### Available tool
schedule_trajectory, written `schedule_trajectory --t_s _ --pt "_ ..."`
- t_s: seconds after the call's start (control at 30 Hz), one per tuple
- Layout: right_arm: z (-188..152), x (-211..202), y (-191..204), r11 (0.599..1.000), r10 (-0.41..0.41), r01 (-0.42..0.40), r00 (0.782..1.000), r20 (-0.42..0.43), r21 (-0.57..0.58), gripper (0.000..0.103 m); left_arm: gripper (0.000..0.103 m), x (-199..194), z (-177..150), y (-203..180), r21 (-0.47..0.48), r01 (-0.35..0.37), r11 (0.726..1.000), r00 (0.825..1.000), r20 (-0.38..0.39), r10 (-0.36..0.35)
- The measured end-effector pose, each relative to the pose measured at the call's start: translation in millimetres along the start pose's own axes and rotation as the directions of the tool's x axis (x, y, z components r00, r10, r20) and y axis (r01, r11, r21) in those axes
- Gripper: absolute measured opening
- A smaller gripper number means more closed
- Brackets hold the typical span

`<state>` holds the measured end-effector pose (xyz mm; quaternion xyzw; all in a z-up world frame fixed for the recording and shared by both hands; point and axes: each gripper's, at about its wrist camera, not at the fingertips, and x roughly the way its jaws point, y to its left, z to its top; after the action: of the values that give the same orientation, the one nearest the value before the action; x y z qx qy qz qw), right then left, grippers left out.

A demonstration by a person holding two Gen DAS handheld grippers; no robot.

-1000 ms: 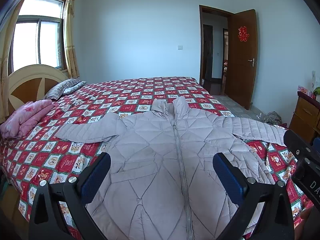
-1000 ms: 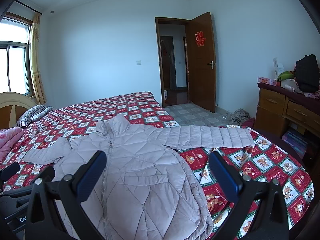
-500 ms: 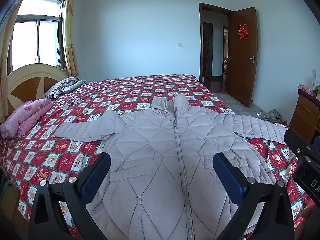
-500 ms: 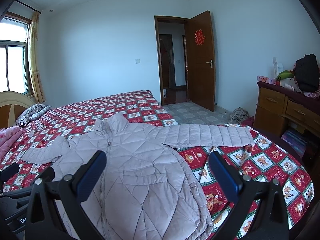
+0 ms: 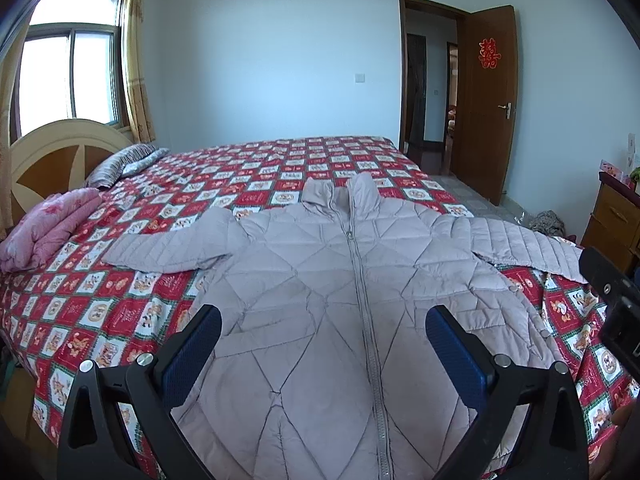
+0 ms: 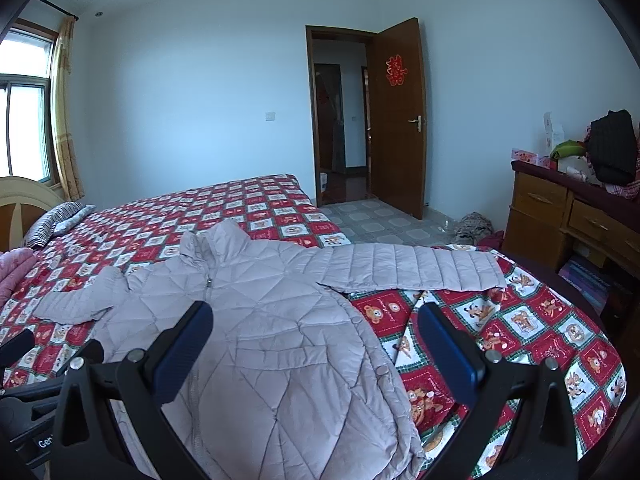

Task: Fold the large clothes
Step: 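Grasp the jacket sleeve with the right gripper and lift it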

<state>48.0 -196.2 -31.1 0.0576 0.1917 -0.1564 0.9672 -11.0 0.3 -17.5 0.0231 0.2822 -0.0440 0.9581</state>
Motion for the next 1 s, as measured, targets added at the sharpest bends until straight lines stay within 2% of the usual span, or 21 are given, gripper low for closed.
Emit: schedule_trajectory --t_s 0.3,0.47,0.57,0.67,0.77,0.87,1.0 --pt "9.8 29.2 -4.9 0.998 -0.065 0.065 0.998 0.005 -0.019 0.103 0.102 33.9 -0.2 6.9 0.001 -0.010 1.000 0.999 -0.047 0.010" --pt "18.8 58.0 -13.0 0.997 -0.074 0.074 0.997 -0.026 -0.014 0.103 0.102 69.8 6.8 23.2 -0.050 -0.013 0.999 0.994 -0.105 0.008" --pt "23.4 79.9 -23.1 0.997 -0.075 0.075 0.996 -0.051 -0.016 0.103 0.102 92.2 14.1 33.6 -0.046 -0.049 0.998 0.995 -0.093 0.045" --pt "28.2 106.3 -39.3 0.992 -0.126 0.126 0.986 -0.106 -0.003 0.103 0.102 119.9 22.4 47.2 -0.038 -0.100 0.994 0.992 -0.082 0.096" --pt "32.1 125.1 -56.6 0.984 -0.172 0.176 0.975 -0.140 0.019 0.103 0.102 154.1 31.7 59.8 -0.021 -0.141 0.990 0.984 -0.117 0.137" --pt "35.3 139.5 -69.1 0.979 -0.194 0.202 0.969 -0.152 0.037 0.103 0.102 180.3 38.1 69.0 -0.009 -0.149 0.989 0.979 -0.139 0.146" --pt "37.7 159.4 -82.0 0.971 -0.231 0.238 0.960 -0.159 0.024 0.103 0.102 209.5 40.8 76.8 0.023 -0.174 0.985 0.979 -0.100 0.175"
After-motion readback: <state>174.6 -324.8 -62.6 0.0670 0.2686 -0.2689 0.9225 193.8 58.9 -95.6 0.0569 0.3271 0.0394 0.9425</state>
